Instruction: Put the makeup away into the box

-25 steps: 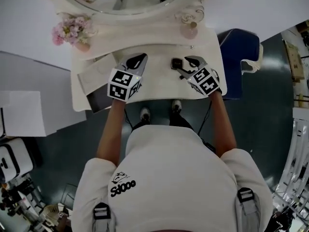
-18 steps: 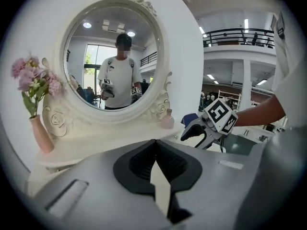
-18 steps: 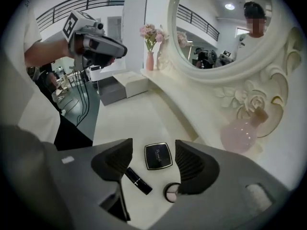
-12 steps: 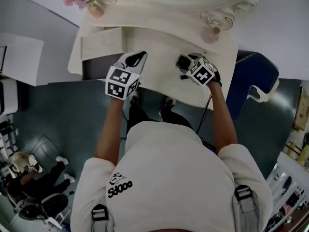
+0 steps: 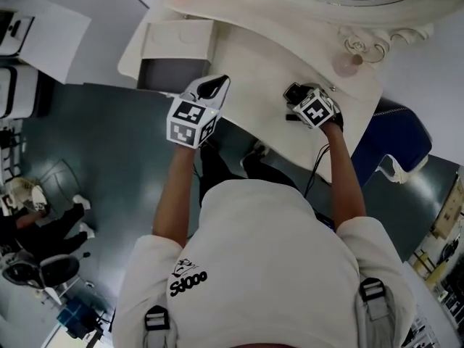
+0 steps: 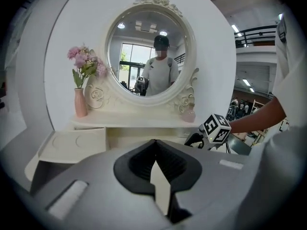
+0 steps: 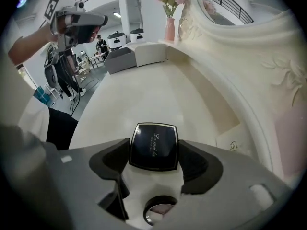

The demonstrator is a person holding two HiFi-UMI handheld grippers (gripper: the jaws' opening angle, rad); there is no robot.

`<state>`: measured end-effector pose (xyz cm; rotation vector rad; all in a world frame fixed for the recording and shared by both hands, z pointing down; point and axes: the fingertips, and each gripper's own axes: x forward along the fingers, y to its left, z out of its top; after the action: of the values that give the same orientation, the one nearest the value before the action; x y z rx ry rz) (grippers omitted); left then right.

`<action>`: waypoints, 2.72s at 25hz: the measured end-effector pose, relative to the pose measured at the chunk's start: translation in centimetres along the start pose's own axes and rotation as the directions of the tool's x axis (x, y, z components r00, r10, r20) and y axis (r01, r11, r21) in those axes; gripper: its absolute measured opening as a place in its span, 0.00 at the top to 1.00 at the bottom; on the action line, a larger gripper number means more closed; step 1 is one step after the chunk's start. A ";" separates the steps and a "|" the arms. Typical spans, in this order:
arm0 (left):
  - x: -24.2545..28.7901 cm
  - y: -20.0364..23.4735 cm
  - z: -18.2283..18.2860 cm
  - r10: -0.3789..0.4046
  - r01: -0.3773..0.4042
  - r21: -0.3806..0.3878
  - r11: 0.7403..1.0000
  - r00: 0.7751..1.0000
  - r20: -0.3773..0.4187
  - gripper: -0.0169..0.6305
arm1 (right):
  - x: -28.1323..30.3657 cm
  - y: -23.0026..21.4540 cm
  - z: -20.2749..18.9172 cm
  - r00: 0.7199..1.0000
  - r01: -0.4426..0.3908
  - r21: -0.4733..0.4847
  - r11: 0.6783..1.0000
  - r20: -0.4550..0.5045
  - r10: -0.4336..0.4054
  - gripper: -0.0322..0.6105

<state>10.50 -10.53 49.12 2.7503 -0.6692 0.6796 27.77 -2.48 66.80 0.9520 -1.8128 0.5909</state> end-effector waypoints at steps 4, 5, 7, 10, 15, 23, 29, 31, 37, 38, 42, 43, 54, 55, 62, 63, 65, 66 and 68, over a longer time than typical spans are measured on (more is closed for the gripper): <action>-1.0 0.9 -0.2 0.033 -0.033 -0.008 0.999 0.999 -0.001 0.95 | 0.2 0.5 -0.2 0.999 -0.036 0.048 0.998 -0.016 0.037 0.46; -1.1 1.0 -0.2 0.035 -0.035 -0.006 0.999 0.999 0.000 0.95 | 0.1 0.2 -0.2 1.000 -0.021 0.057 0.998 -0.020 0.022 0.46; -1.3 0.9 0.0 0.035 -0.035 0.002 0.999 0.999 -0.001 0.95 | 0.0 -0.7 -0.5 1.000 0.017 0.074 0.997 -0.019 -0.016 0.47; -1.4 0.8 0.1 0.023 -0.023 0.015 1.000 1.000 -0.002 0.95 | -0.8 -1.4 0.0 0.999 0.049 0.095 0.994 0.017 -0.051 0.47; -1.3 0.9 0.5 0.008 -0.008 0.032 0.999 1.000 0.000 0.95 | -3.6 -1.9 2.9 0.990 0.059 0.147 0.987 0.122 -0.077 0.47; -3.8 3.6 1.4 0.047 -0.048 0.031 0.998 0.999 0.027 0.95 | -7.9 0.2 11.9 0.956 0.073 0.096 0.993 0.277 -0.097 0.47; -8.1 9.2 0.9 0.122 -0.122 -0.004 0.992 0.992 0.042 0.95 | -8.5 5.2 21.1 0.935 0.033 -0.031 0.999 0.354 -0.020 0.47; -9.6 11.3 0.4 0.150 -0.149 -0.022 0.989 0.988 0.046 0.95 | -7.8 7.0 24.0 0.932 0.010 -0.075 0.997 0.361 0.018 0.47; -13.8 18.4 -1.2 0.215 -0.211 -0.068 0.975 0.976 0.047 0.95 | -3.8 12.3 32.3 0.935 -0.062 -0.158 0.985 0.336 0.113 0.47; -14.3 19.5 -1.6 0.223 -0.219 -0.078 0.973 0.974 0.047 0.95 | -2.8 13.0 33.4 0.937 -0.074 -0.164 0.984 0.325 0.125 0.47; -15.7 23.0 -3.6 0.238 -0.231 -0.120 0.966 0.970 0.044 0.95 | 1.7 15.6 36.6 0.955 -0.122 -0.180 0.976 0.245 0.165 0.47; -15.8 23.8 -4.2 0.236 -0.229 -0.129 0.965 0.971 0.041 0.95 | 2.9 16.3 37.0 0.960 -0.132 -0.187 0.973 0.221 0.172 0.47; -16.9 29.9 -9.7 0.208 -0.213 -0.142 0.967 0.977 -0.047 0.95 | 12.6 19.5 39.8 0.987 -0.151 -0.192 0.970 0.020 0.158 0.47; -16.9 30.1 -9.9 0.205 -0.211 -0.137 0.968 0.977 -0.055 0.95 | 13.2 19.4 39.9 0.989 -0.142 -0.182 0.973 0.012 0.147 0.47; -17.3 30.8 -11.7 0.198 -0.207 -0.128 0.970 0.977 -0.079 0.95 | 16.2 20.1 40.3 0.990 -0.136 -0.157 0.978 -0.048 0.130 0.47; -17.4 30.9 -11.8 0.199 -0.208 -0.127 0.970 0.977 -0.083 0.95 | 16.4 20.2 40.0 0.989 -0.140 -0.144 0.980 -0.063 0.132 0.47; -17.4 31.1 -11.9 0.197 -0.207 -0.125 0.970 0.976 -0.088 0.95 | 16.5 20.5 39.6 0.988 -0.146 -0.140 0.979 -0.067 0.138 0.47; -17.4 31.2 -11.9 0.196 -0.206 -0.123 0.971 0.977 -0.088 0.95 | 16.6 20.6 39.5 0.988 -0.151 -0.143 0.978 -0.061 0.144 0.47; -17.3 31.3 -11.6 0.194 -0.203 -0.115 0.972 0.978 -0.082 0.95 | 16.4 20.8 39.5 0.987 -0.159 -0.143 0.977 -0.048 0.154 0.46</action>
<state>-22.68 -27.47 54.16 2.5573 -0.9468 0.7453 -13.85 -25.39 65.81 0.7007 -1.8818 0.5598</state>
